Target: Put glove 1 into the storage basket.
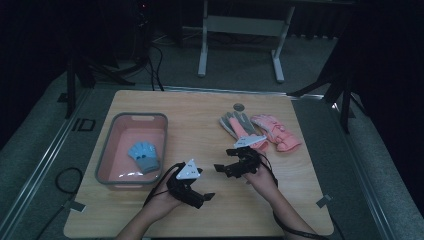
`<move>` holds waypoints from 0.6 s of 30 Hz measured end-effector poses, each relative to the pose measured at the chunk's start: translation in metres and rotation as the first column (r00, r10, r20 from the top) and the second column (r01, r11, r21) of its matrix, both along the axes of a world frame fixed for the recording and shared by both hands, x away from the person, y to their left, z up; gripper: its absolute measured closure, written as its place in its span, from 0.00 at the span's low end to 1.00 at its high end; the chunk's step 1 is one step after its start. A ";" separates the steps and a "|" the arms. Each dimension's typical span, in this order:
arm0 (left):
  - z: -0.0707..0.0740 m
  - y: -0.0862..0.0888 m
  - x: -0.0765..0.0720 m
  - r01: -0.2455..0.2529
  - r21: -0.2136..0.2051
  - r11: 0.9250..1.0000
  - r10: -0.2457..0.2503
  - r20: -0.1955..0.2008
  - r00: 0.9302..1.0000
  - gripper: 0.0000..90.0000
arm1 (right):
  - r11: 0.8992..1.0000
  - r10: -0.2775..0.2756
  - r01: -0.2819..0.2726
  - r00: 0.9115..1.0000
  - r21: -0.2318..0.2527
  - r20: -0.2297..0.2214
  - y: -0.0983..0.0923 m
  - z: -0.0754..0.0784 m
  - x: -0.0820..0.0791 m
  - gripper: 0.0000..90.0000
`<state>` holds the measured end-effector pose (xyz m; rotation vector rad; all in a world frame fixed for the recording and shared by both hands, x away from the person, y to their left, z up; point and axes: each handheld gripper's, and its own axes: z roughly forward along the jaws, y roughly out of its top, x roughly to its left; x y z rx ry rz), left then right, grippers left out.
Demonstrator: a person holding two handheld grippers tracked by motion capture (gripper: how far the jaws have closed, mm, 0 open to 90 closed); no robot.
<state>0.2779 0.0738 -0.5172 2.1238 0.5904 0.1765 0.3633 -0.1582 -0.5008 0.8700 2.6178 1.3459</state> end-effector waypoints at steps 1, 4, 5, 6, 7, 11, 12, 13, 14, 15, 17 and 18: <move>-0.003 -0.001 -0.001 -0.002 0.005 1.000 0.002 0.006 1.000 0.10 | 1.000 0.004 -0.004 1.000 -0.005 0.009 -0.003 -0.002 -0.002 0.18; -0.013 -0.004 -0.003 -0.008 -0.014 1.000 0.007 -0.010 1.000 0.10 | 1.000 0.013 -0.012 0.999 -0.016 0.037 -0.009 -0.007 -0.006 0.18; -0.016 -0.004 -0.004 -0.006 -0.018 1.000 0.005 -0.018 1.000 0.10 | 1.000 0.013 -0.012 0.999 -0.011 0.034 -0.011 -0.008 -0.007 0.18; -0.016 -0.004 -0.004 -0.006 -0.018 1.000 0.005 -0.018 1.000 0.10 | 1.000 0.013 -0.012 0.999 -0.011 0.034 -0.011 -0.008 -0.007 0.18; -0.021 -0.005 -0.006 -0.006 -0.016 1.000 0.006 -0.005 1.000 0.10 | 1.000 0.016 -0.016 0.999 -0.002 0.031 -0.014 -0.009 -0.009 0.18; -0.023 -0.006 -0.009 -0.001 -0.012 1.000 0.001 0.013 1.000 0.10 | 0.999 0.047 -0.048 0.997 0.022 0.062 -0.025 -0.016 -0.018 0.17; -0.023 -0.006 -0.009 -0.001 -0.012 1.000 0.001 0.013 1.000 0.10 | 0.999 0.047 -0.048 0.997 0.022 0.062 -0.025 -0.016 -0.018 0.17; -0.025 -0.006 -0.010 0.007 -0.006 1.000 -0.007 0.010 1.000 0.10 | 0.999 0.052 -0.053 0.996 0.012 0.067 -0.026 -0.018 -0.019 0.17; -0.026 -0.006 -0.011 0.008 -0.003 1.000 -0.008 0.011 1.000 0.10 | 0.999 0.049 -0.049 0.998 -0.007 0.050 -0.028 -0.019 -0.022 0.17; -0.027 -0.006 -0.011 0.008 -0.003 1.000 -0.008 0.010 1.000 0.10 | 0.999 0.036 -0.036 0.999 -0.010 0.039 -0.030 -0.020 -0.022 0.16; -0.029 -0.005 -0.010 0.006 -0.002 1.000 -0.006 0.005 1.000 0.10 | 1.000 0.008 -0.008 1.000 -0.002 0.008 -0.034 -0.019 -0.022 0.15; -0.029 -0.005 -0.010 0.006 -0.002 1.000 -0.006 0.005 1.000 0.10 | 1.000 0.008 -0.008 1.000 -0.002 0.008 -0.034 -0.019 -0.022 0.15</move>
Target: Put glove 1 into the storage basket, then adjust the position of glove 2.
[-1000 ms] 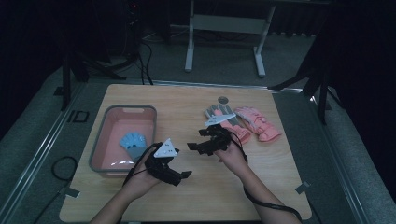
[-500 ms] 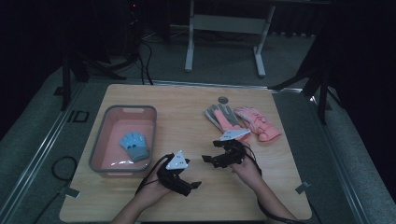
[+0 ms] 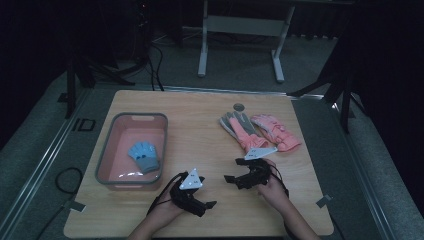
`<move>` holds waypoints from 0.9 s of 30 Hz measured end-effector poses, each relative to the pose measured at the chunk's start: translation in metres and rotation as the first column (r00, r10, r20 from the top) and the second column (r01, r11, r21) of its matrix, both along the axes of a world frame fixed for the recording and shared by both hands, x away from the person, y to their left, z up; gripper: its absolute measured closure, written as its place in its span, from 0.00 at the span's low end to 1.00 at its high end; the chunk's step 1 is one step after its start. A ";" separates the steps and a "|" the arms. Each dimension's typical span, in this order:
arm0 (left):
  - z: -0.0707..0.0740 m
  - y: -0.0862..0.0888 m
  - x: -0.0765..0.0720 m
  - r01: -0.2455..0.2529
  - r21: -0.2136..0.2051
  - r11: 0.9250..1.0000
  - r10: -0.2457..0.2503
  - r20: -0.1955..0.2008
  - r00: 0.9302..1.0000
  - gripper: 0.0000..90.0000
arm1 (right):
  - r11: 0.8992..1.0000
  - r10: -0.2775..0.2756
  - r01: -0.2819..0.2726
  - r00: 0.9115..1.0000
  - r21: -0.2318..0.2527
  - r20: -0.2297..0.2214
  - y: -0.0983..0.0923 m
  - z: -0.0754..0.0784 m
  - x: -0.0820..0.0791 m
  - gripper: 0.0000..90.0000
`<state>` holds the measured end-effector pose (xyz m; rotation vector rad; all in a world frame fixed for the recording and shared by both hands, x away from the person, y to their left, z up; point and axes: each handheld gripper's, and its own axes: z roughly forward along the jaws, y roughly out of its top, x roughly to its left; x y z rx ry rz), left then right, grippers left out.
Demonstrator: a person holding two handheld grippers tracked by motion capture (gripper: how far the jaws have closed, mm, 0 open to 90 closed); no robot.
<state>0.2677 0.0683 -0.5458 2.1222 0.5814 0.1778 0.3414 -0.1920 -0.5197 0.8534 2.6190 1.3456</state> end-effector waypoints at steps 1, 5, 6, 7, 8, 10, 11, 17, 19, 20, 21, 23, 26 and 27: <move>0.000 0.001 0.000 -0.003 -0.002 1.000 0.003 0.002 1.000 0.10 | 1.000 -0.021 0.021 1.000 0.003 0.011 -0.002 0.001 -0.001 0.13; 0.002 0.003 0.000 -0.016 -0.017 1.000 0.016 0.007 1.000 0.10 | 0.999 -0.048 0.049 0.998 -0.004 0.051 -0.011 0.010 -0.003 0.18; 0.001 0.004 -0.001 -0.017 -0.022 1.000 0.017 0.004 1.000 0.10 | 0.998 -0.057 0.057 0.997 -0.008 0.056 -0.013 0.012 -0.003 0.24; 0.001 0.004 -0.001 -0.020 -0.024 1.000 0.020 0.003 1.000 0.10 | 0.997 -0.074 0.074 0.996 -0.006 0.056 -0.017 0.015 0.000 0.32; 0.001 0.005 -0.002 -0.018 -0.018 1.000 0.018 0.002 1.000 0.10 | 0.996 -0.091 0.091 0.994 0.000 0.057 -0.019 0.017 0.002 0.42; 0.000 0.005 -0.003 -0.018 -0.019 1.000 0.018 -0.002 1.000 0.10 | 0.993 -0.120 0.120 0.991 0.002 0.066 -0.026 0.024 0.009 0.51; -0.001 0.005 -0.003 -0.021 -0.020 1.000 0.021 -0.002 1.000 0.10 | 0.991 -0.129 0.130 0.989 -0.008 0.076 -0.028 0.026 0.012 0.63; -0.001 0.006 -0.004 -0.010 -0.006 1.000 0.010 0.012 1.000 0.10 | 0.980 -0.190 0.197 0.973 -0.038 0.130 -0.036 0.039 0.039 0.73; -0.001 0.006 -0.005 -0.007 0.001 1.000 0.007 0.014 1.000 0.10 | 0.974 -0.214 0.221 0.968 -0.043 0.133 -0.039 0.042 0.051 0.74; -0.001 0.006 -0.005 -0.006 -0.002 1.000 0.006 0.012 1.000 0.10 | 0.970 -0.229 0.237 0.963 -0.046 0.146 -0.040 0.043 0.058 0.74; -0.002 0.006 -0.005 -0.005 -0.003 1.000 0.005 0.010 1.000 0.10 | 0.965 -0.252 0.260 0.957 -0.042 0.142 -0.043 0.045 0.066 0.74; -0.002 0.006 -0.005 -0.003 -0.004 1.000 0.003 0.009 1.000 0.10 | 0.956 -0.286 0.293 0.948 -0.033 0.136 -0.046 0.046 0.078 0.74; -0.003 0.006 -0.005 -0.001 -0.004 1.000 0.001 0.005 1.000 0.10 | 0.944 -0.320 0.327 0.939 -0.036 0.128 -0.049 0.042 0.098 0.74; -0.003 0.006 -0.006 -0.002 -0.003 1.000 0.002 0.008 1.000 0.10 | 0.941 -0.328 0.335 0.936 -0.040 0.127 -0.049 0.041 0.102 0.74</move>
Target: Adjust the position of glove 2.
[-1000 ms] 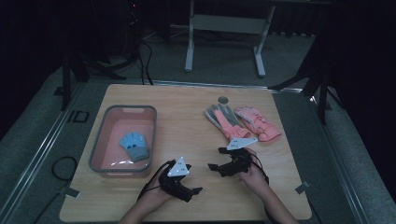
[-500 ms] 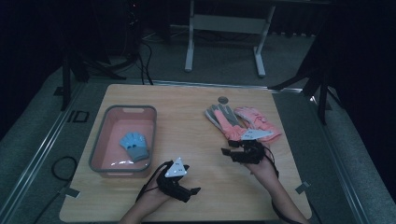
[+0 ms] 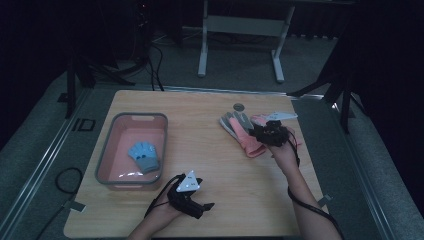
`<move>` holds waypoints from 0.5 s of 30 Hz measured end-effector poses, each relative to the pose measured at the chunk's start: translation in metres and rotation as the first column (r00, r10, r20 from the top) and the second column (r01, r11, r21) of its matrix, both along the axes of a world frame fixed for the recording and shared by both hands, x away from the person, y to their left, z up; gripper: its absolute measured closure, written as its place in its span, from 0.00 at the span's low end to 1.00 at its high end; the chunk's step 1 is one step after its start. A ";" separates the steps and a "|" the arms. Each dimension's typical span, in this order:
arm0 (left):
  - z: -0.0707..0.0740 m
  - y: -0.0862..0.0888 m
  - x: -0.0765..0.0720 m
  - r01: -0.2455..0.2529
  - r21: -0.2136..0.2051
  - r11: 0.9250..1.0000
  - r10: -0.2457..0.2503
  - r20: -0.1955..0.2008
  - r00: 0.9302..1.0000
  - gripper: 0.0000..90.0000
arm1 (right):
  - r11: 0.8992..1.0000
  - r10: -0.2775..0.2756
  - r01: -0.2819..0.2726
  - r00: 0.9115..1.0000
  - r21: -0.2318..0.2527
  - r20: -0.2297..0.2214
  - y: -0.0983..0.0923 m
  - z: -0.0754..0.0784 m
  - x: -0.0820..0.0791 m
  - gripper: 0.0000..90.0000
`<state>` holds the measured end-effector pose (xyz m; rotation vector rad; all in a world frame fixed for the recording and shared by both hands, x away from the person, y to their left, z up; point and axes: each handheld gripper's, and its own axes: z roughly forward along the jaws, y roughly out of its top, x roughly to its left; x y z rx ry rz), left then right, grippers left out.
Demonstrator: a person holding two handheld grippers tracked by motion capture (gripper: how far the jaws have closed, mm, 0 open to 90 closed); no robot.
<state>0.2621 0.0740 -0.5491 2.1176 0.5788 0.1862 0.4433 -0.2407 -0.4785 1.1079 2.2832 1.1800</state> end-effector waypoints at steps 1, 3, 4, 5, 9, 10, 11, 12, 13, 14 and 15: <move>0.000 0.000 0.000 0.001 0.000 1.000 -0.001 0.000 1.000 0.10 | 1.000 -0.003 0.003 1.000 0.007 -0.019 0.000 -0.005 0.012 0.73; 0.001 0.000 -0.001 -0.001 -0.007 1.000 0.001 0.001 1.000 0.10 | 1.000 -0.009 0.009 1.000 0.000 -0.028 0.001 -0.007 0.016 0.73; 0.001 0.001 -0.001 -0.001 -0.010 1.000 0.001 -0.001 1.000 0.10 | 1.000 -0.008 0.008 0.999 0.004 -0.053 0.002 -0.013 0.027 0.72; 0.001 0.001 -0.001 -0.001 -0.011 1.000 0.001 -0.001 1.000 0.10 | 1.000 -0.008 0.008 0.999 0.004 -0.053 0.002 -0.013 0.027 0.72; 0.001 0.001 -0.001 -0.002 -0.008 1.000 0.002 -0.003 1.000 0.10 | 1.000 -0.027 0.026 0.997 -0.015 -0.073 0.004 -0.023 0.037 0.72; 0.000 0.000 -0.001 -0.006 -0.018 1.000 0.006 -0.010 1.000 0.10 | 0.997 -0.055 0.050 0.995 -0.064 -0.086 0.005 -0.034 0.046 0.72; 0.000 0.000 -0.001 -0.006 -0.018 1.000 0.006 -0.010 1.000 0.10 | 0.996 -0.060 0.053 0.994 -0.078 -0.096 0.005 -0.038 0.048 0.73; 0.000 0.000 -0.002 -0.002 -0.014 1.000 0.002 -0.010 1.000 0.10 | 0.994 -0.066 0.057 0.993 -0.092 -0.102 0.006 -0.042 0.050 0.73; 0.000 0.000 -0.002 0.000 -0.011 1.000 -0.001 -0.008 1.000 0.10 | 0.995 -0.060 0.051 0.992 -0.085 -0.111 0.006 -0.046 0.052 0.73; 0.000 0.000 -0.002 0.000 -0.011 1.000 -0.001 -0.008 1.000 0.10 | 0.995 -0.060 0.051 0.992 -0.085 -0.111 0.006 -0.046 0.052 0.73; -0.001 0.000 -0.002 0.000 -0.010 1.000 0.000 -0.012 1.000 0.10 | 0.995 -0.054 0.044 0.992 -0.090 -0.111 0.007 -0.049 0.052 0.75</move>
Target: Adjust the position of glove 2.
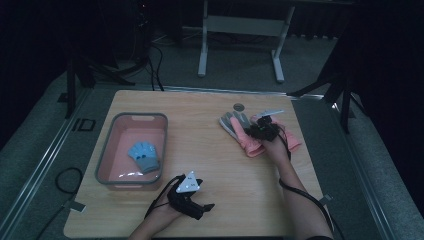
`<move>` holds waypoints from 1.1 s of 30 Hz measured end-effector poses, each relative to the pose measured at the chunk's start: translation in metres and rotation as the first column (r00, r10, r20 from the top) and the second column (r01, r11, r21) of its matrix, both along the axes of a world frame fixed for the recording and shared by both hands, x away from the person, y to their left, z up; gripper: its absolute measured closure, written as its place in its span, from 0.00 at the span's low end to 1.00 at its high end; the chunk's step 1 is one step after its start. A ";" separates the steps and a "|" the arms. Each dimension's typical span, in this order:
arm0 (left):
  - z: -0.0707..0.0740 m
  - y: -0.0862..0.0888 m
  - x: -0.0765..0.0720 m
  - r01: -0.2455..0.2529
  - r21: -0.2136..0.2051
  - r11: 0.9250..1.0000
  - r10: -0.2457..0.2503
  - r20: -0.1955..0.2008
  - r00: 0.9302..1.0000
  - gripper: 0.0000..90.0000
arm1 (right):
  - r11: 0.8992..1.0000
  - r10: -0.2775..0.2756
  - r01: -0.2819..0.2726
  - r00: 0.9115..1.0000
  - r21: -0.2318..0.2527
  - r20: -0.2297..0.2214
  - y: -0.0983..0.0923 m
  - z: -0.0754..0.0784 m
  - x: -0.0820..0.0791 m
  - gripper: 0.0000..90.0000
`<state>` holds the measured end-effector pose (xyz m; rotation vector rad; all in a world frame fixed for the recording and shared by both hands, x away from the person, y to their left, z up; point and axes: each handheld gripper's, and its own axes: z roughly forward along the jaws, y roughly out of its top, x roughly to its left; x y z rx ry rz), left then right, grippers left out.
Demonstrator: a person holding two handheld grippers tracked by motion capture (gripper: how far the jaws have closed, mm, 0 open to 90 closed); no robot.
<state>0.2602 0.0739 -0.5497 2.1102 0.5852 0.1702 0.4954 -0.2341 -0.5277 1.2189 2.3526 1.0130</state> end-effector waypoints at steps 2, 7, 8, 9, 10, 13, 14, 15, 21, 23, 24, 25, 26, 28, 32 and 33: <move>-0.001 0.000 0.000 0.000 0.001 1.000 0.000 -0.004 1.000 0.10 | 0.998 0.025 -0.024 1.000 -0.055 0.017 0.005 -0.004 -0.002 0.75; -0.002 0.000 0.000 -0.001 0.007 1.000 0.001 -0.003 1.000 0.10 | 0.994 0.041 -0.040 0.999 -0.099 0.014 0.011 -0.005 -0.004 0.87; -0.002 0.000 0.000 0.000 0.010 1.000 0.000 -0.003 1.000 0.10 | 0.994 0.041 -0.040 0.999 -0.099 0.014 0.011 -0.005 -0.004 0.87; -0.002 0.000 0.000 0.001 0.008 1.000 -0.001 -0.004 1.000 0.10 | 0.991 0.049 -0.044 0.998 -0.127 0.031 0.013 -0.006 -0.006 0.91; -0.002 0.000 0.000 0.000 0.009 1.000 0.000 -0.003 1.000 0.10 | 0.991 0.043 -0.039 0.999 -0.128 0.029 0.013 -0.006 -0.006 0.93; -0.002 0.000 0.000 0.002 0.008 1.000 -0.002 -0.003 1.000 0.10 | 0.994 0.004 -0.001 1.000 -0.110 0.028 0.016 -0.003 -0.010 0.97; -0.002 0.000 0.000 0.003 0.008 1.000 -0.003 -0.002 1.000 0.10 | 0.994 0.004 -0.001 1.000 -0.110 0.028 0.016 -0.003 -0.010 0.97; -0.002 0.000 0.000 0.004 0.008 1.000 -0.004 -0.001 1.000 0.10 | 0.996 -0.023 0.025 0.999 -0.086 0.025 0.016 0.000 -0.011 0.98; -0.002 0.001 0.000 0.002 0.013 1.000 -0.002 0.006 1.000 0.10 | 0.990 -0.139 0.139 0.990 -0.012 0.019 0.027 0.020 -0.035 0.98; -0.002 0.002 0.000 0.000 0.018 1.000 0.000 0.009 1.000 0.10 | 0.989 -0.150 0.149 0.988 0.007 0.024 0.033 0.028 -0.047 0.98; -0.001 0.002 -0.001 -0.001 0.017 1.000 0.000 0.010 1.000 0.10 | 0.986 -0.164 0.163 0.986 0.021 0.029 0.036 0.031 -0.052 0.98; -0.001 0.002 -0.001 -0.001 0.017 1.000 0.000 0.010 1.000 0.10 | 0.986 -0.167 0.166 0.985 0.025 0.031 0.040 0.036 -0.059 0.98; 0.000 0.002 -0.001 -0.001 0.012 1.000 0.000 0.014 1.000 0.10 | 0.982 -0.185 0.183 0.982 0.040 0.037 0.044 0.040 -0.068 0.98; 0.000 0.002 -0.001 0.002 0.011 1.000 -0.002 0.017 1.000 0.10 | 0.978 -0.202 0.200 0.978 0.050 0.045 0.048 0.045 -0.080 0.98; 0.001 0.003 -0.002 0.002 0.014 1.000 -0.002 0.020 1.000 0.10 | 0.970 -0.230 0.225 0.972 0.087 0.046 0.051 0.050 -0.103 0.98; 0.001 0.003 -0.002 0.002 0.014 1.000 -0.002 0.020 1.000 0.10 | 0.965 -0.246 0.241 0.968 0.103 0.044 0.051 0.051 -0.109 0.98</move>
